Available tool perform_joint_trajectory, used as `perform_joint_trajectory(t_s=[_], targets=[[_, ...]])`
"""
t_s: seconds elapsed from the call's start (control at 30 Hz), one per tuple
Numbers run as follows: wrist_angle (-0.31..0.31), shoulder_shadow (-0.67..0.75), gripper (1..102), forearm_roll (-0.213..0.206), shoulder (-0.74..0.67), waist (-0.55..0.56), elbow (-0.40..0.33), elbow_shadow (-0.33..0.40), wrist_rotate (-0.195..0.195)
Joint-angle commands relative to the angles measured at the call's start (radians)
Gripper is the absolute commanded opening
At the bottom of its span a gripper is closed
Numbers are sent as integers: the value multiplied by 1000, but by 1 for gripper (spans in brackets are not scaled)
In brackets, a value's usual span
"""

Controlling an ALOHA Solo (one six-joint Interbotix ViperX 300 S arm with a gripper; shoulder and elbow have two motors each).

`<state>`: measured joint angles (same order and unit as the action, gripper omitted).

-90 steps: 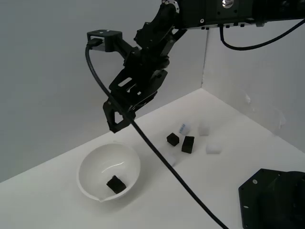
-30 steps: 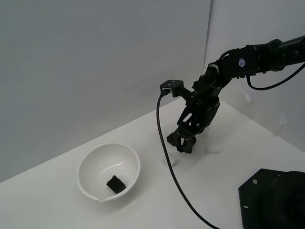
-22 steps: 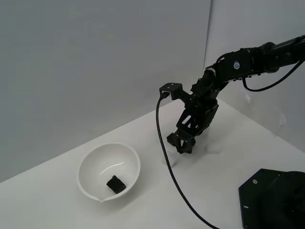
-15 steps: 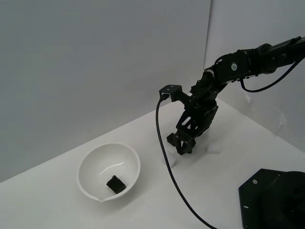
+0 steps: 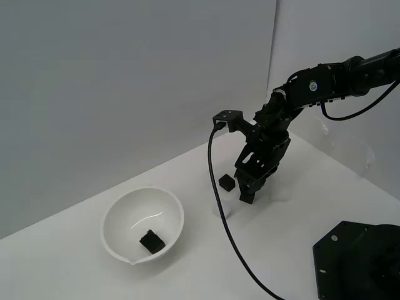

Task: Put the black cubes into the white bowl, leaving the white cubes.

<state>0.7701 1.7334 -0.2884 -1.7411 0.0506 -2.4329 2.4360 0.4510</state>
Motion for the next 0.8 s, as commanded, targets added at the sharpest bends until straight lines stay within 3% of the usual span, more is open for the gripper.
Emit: perform_joint_trajectory(t_s=[0.0, 0.13, 0.4, 0.77], targets=[[23, 67, 18, -9, -58, 5, 0, -6, 17], [71, 152, 18, -8, -144, 5, 31, -40, 17], [172, 256, 18, -29, -252, 17, 172, -181, 2], [175, 249, 18, -118, -244, 183, 255, -262, -21]])
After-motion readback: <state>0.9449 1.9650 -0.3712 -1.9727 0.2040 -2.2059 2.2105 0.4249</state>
